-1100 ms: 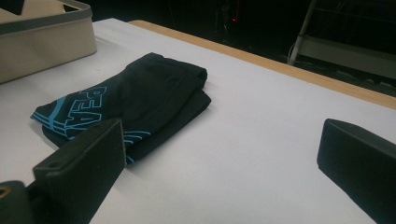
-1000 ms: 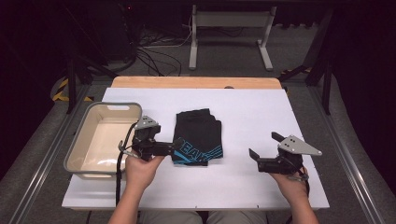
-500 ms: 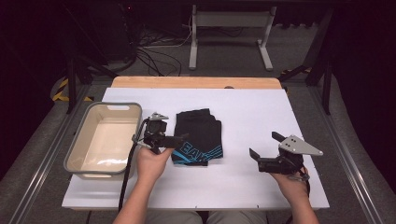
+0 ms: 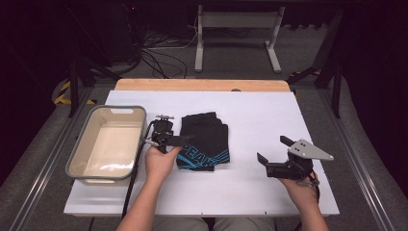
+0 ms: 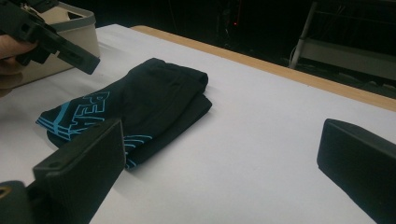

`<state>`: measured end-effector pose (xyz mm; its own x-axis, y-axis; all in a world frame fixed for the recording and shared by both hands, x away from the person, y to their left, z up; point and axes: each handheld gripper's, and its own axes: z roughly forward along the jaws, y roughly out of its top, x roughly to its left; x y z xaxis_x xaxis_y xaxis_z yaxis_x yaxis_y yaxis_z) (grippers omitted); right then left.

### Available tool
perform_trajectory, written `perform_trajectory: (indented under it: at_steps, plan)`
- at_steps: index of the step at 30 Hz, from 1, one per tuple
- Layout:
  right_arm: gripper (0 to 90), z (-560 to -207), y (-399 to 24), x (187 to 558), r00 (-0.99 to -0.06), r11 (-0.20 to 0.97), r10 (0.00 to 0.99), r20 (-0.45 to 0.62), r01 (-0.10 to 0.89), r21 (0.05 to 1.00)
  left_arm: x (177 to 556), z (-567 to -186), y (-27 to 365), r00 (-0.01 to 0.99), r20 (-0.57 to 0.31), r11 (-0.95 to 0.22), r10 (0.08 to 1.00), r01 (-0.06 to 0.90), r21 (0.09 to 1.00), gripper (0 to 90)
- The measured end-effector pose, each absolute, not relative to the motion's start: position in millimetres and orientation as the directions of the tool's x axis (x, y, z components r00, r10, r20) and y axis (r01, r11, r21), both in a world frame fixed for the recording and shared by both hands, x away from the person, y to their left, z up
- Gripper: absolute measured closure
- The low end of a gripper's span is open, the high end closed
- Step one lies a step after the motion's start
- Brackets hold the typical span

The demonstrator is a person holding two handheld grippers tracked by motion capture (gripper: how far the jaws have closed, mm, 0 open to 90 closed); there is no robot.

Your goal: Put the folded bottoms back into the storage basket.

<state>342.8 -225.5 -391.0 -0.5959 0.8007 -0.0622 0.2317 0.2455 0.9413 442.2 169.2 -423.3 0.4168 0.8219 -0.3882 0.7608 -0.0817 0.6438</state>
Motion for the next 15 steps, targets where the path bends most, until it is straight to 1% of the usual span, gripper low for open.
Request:
perform_trajectory:
  at_steps: [1,5,7,15]
  plan:
    - [1.8,-391.0,-225.6,342.9,-0.596,0.245,0.801,-0.061,0.232,0.941,445.7,-426.2,169.7,0.411,-0.401,-0.076,0.819,0.769,0.635,2.4]
    - [1.8,-391.2,-226.4,343.1,-0.594,0.243,0.802,-0.059,0.235,0.941,450.5,-430.9,168.3,0.396,-0.401,-0.073,0.826,0.781,0.62,2.8]
    - [1.8,-390.8,-226.6,342.8,-0.594,0.242,0.802,-0.06,0.232,0.942,455.4,-437.3,168.2,0.372,-0.41,-0.065,0.833,0.801,0.595,2.9]
    - [1.9,-389.9,-227.9,342.8,-0.595,0.237,0.802,-0.057,0.229,0.944,460.9,-446.8,164.1,0.345,-0.406,-0.062,0.846,0.821,0.567,3.6]
